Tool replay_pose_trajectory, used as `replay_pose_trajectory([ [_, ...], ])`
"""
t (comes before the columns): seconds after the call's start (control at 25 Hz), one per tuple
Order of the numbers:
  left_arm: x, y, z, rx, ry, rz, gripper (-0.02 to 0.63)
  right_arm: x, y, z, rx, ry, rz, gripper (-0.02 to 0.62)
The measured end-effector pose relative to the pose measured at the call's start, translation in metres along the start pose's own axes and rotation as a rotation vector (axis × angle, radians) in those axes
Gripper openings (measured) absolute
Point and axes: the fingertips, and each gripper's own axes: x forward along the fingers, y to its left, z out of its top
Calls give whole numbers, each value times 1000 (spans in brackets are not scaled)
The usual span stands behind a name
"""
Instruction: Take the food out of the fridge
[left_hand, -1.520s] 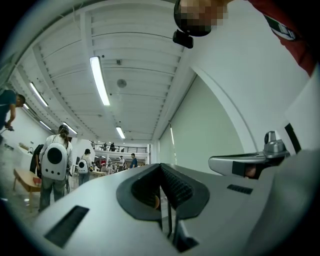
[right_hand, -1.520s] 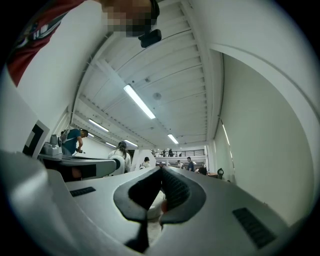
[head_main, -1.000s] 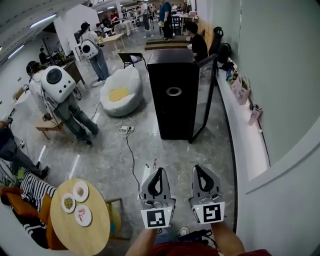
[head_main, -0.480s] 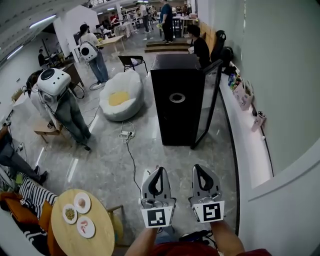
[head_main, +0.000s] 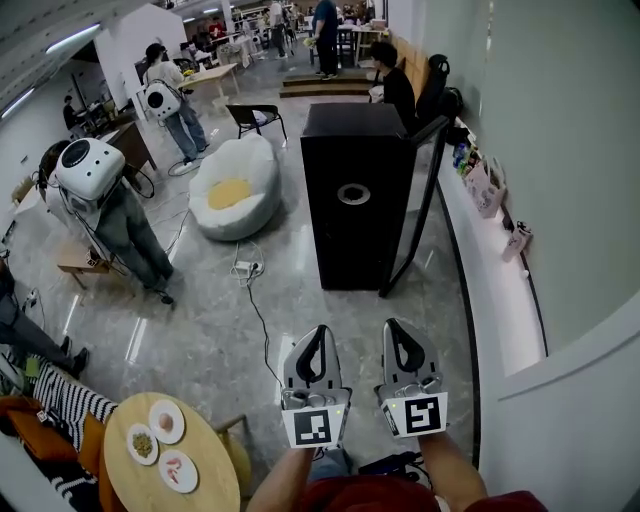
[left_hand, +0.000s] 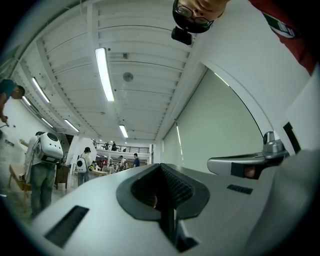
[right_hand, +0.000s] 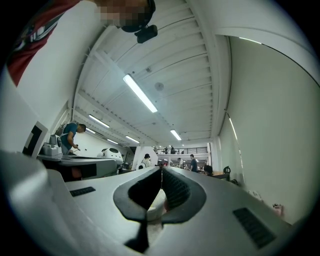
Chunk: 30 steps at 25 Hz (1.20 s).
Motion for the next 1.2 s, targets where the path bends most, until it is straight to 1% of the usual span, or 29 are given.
replay_pose_trajectory([
  [0.12,14,14,-4,-8,1,-10,13,17,2,-9,-21,22,-6,21],
  [0.24,27,28,-8,-9,6,-19,12,36,3,-9,0,8,-30,21],
  [0.4,42,43,-14,-6,5,-34,12,54,6,-22,-18,30,-39,21],
  [0.6,53,61,-19,-10,12,-53,12,73,13,-28,-18,32,-58,21],
  [0.84,60,71,-23,-16,17,-80,12,83,17,-30,-23,29,-86,23],
  [1.0,64,76,-29,-23,13,-81,12,84,19,-37,-30,36,-90,21],
  [1.12,70,77,-30,-19,15,-83,12,91,15,-38,-10,28,-98,21],
  [1.2,76,77,-32,-13,17,-83,12,95,12,-44,-18,43,-88,23],
])
